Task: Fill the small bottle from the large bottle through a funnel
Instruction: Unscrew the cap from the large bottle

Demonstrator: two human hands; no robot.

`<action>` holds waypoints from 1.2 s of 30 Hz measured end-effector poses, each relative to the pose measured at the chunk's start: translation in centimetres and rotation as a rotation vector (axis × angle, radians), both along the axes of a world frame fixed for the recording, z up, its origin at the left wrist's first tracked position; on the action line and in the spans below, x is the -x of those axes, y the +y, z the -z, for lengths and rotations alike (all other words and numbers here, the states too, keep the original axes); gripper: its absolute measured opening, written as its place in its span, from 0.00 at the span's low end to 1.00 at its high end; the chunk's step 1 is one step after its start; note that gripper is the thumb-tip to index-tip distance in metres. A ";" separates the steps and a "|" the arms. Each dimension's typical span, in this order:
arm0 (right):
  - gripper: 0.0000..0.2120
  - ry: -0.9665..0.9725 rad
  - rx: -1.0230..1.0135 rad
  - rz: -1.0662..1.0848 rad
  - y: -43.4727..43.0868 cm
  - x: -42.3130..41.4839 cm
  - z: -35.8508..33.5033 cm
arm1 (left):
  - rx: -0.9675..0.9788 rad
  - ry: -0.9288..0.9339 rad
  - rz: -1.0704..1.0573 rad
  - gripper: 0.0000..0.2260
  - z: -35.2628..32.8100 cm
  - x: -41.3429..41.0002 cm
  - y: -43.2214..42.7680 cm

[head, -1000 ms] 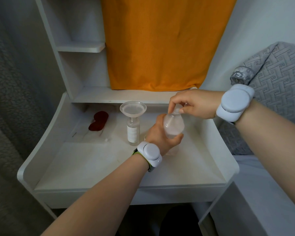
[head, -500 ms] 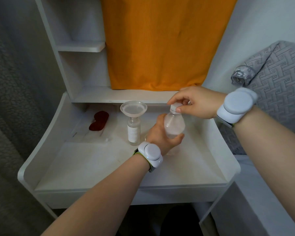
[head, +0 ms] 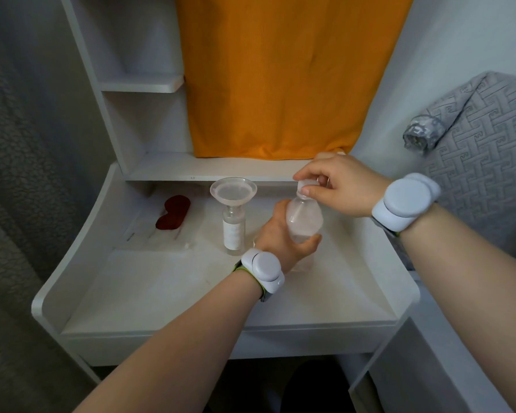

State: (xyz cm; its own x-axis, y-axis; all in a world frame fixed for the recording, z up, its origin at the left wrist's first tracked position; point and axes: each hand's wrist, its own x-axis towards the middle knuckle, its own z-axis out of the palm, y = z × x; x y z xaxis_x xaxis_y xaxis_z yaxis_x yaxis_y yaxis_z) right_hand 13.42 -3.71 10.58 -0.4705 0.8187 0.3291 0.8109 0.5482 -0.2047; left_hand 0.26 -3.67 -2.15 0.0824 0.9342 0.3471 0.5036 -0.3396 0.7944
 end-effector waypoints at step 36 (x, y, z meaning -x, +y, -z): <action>0.05 0.652 0.173 0.501 -1.7 -2.8 13.1 | 0.016 -0.048 0.031 0.31 0.2 0.1 -0.1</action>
State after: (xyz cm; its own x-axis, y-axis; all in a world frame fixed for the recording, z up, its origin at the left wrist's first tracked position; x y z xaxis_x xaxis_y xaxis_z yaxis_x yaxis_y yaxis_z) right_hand 16.24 -5.42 -2.52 0.2035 0.9439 0.2600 0.6402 0.0726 -0.7647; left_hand 0.15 -3.78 -2.34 0.0955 0.9368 0.3367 0.4544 -0.3419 0.8225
